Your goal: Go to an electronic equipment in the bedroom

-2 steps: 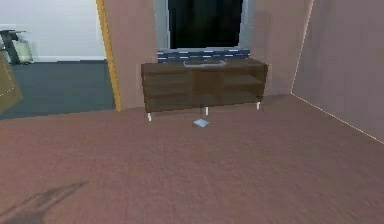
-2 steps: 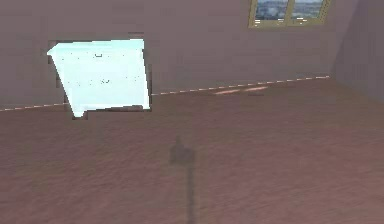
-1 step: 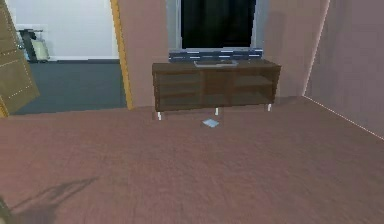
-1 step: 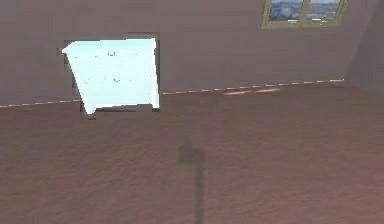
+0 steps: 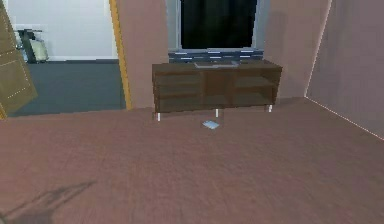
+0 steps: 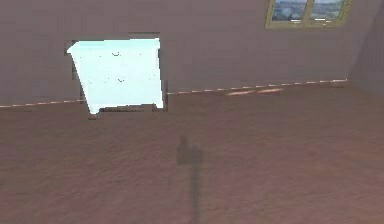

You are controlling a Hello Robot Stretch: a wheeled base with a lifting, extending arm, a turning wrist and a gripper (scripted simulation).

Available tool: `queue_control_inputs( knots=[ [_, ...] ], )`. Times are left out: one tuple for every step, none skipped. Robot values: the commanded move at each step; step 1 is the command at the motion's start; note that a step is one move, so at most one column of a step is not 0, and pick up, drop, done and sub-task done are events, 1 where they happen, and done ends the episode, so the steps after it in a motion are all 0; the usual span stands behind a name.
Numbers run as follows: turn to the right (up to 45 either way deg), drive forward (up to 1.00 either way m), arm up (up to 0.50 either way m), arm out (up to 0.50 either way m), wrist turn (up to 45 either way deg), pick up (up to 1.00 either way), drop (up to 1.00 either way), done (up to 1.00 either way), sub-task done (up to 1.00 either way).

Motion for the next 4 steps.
queue_control_inputs(
  knots=[
    [-9.0,0.00,0.00,0.00,0.0,0.00,0.00,0.00,0.00],
    [0.0,0.80,0.00,0.00,0.0,0.00,0.00,0.00,0.00],
    [-12.0,0.00,0.00,0.00,0.0,0.00,0.00,0.00,0.00],
    [0.0,1.00,0.00,0.00,0.0,0.00,0.00,0.00,0.00]
  ],
)
